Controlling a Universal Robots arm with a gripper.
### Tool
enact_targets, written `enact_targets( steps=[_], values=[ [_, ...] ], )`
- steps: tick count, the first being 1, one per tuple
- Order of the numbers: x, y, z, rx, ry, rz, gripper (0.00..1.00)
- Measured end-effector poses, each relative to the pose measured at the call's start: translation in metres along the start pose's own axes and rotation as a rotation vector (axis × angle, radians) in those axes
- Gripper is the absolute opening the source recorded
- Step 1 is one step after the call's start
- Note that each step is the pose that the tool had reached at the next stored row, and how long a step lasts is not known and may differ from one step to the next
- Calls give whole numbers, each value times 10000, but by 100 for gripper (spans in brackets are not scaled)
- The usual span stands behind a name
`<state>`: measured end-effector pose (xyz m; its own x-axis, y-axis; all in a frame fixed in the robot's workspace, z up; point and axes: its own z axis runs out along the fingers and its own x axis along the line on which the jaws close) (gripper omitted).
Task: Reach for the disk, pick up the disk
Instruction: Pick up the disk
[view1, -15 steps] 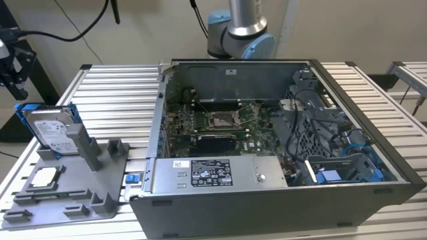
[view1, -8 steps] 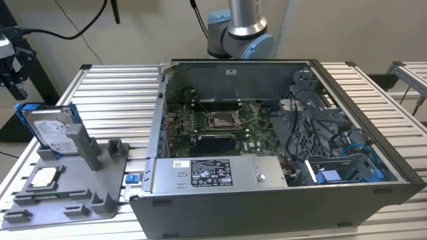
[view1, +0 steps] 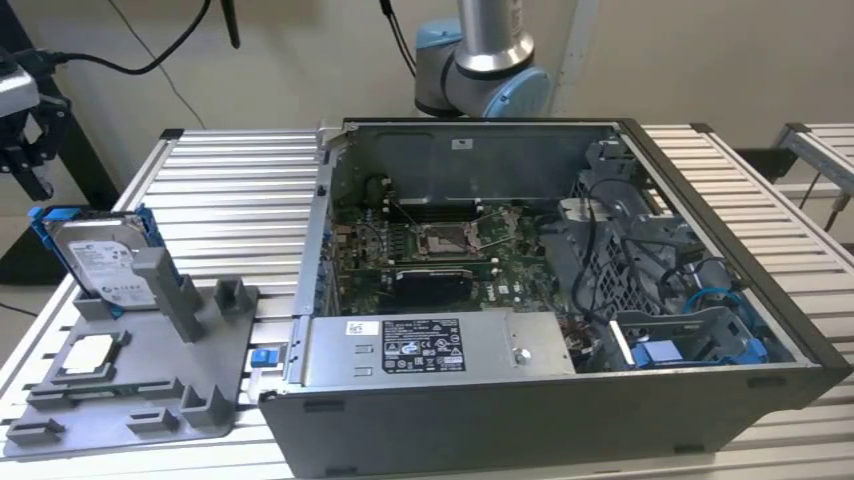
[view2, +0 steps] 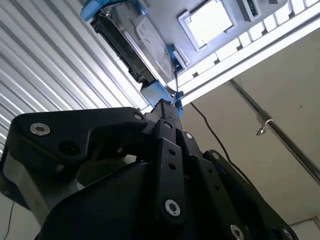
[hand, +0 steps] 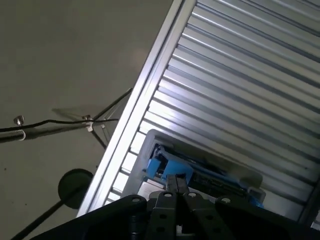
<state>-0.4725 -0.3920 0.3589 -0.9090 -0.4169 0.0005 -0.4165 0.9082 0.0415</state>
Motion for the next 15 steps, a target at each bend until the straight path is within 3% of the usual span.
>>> enact_targets(
  steps=[15],
  values=[
    [0,0,-1,1,83,-2016,0]
  ],
)
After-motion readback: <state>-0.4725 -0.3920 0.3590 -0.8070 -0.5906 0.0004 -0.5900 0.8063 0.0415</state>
